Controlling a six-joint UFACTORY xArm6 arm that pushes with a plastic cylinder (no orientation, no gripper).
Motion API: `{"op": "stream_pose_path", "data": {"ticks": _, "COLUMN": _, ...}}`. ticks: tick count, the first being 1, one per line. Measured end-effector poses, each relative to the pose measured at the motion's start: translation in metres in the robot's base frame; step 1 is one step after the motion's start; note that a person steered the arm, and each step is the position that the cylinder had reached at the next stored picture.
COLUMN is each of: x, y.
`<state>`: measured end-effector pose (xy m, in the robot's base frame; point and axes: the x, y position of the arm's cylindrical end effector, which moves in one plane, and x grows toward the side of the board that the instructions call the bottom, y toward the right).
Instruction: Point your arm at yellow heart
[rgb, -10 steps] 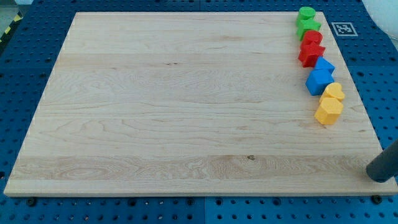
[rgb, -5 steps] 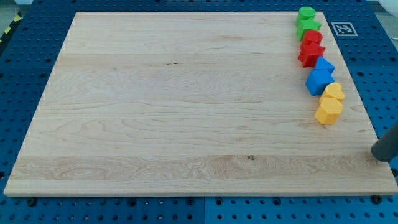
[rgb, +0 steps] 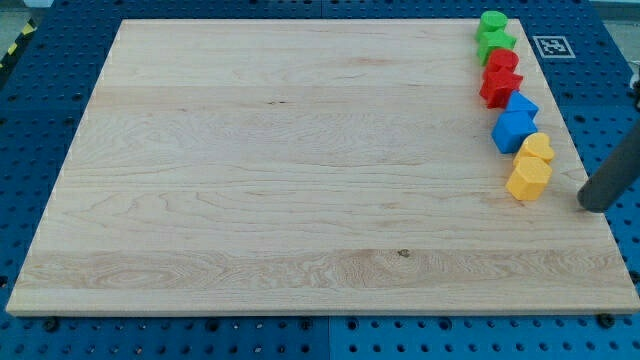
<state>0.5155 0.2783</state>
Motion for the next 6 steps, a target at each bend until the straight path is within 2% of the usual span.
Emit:
{"op": "stream_pose_path", "data": {"ticks": 1, "x": 0.0, "y": -0.012}}
{"op": "stream_pose_path", "data": {"ticks": 2, "x": 0.0, "y": 0.005}}
{"op": "stream_pose_path", "data": {"ticks": 4, "x": -0.05, "y": 0.024}}
{"op": "stream_pose_path", "data": {"ticks": 6, "x": -0.051, "y": -0.037}}
